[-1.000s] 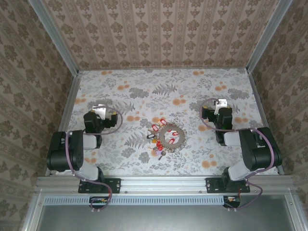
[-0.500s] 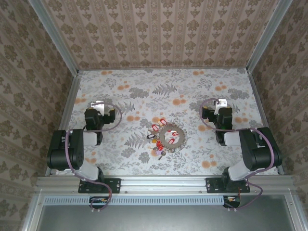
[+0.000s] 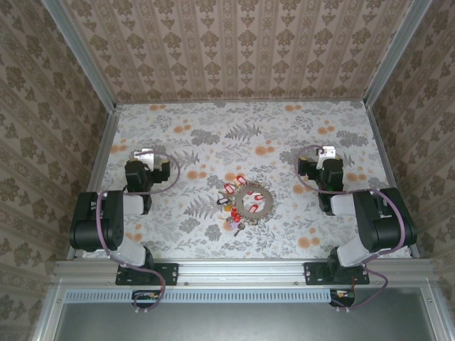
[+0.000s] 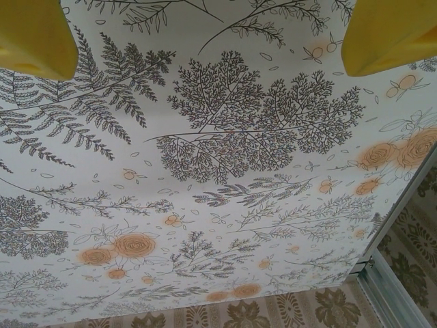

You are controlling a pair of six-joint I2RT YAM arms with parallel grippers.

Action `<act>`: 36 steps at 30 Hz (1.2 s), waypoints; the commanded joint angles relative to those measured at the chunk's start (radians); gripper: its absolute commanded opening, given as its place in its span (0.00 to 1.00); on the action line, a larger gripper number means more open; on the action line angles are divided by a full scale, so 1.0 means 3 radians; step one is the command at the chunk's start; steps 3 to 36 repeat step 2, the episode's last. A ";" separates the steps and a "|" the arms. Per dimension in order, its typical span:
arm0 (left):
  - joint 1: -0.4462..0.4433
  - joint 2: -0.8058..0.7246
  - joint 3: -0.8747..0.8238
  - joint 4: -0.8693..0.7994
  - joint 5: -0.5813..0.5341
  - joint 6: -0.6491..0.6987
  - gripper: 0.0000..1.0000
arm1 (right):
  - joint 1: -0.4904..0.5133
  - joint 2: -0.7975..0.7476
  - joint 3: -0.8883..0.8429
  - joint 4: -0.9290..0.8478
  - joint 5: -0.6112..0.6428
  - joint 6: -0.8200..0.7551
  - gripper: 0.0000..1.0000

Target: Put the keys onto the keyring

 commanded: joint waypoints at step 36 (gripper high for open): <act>-0.0009 -0.0020 0.0046 -0.0018 -0.0031 -0.0075 1.00 | -0.0010 -0.0012 0.0054 0.0037 -0.0017 0.0042 1.00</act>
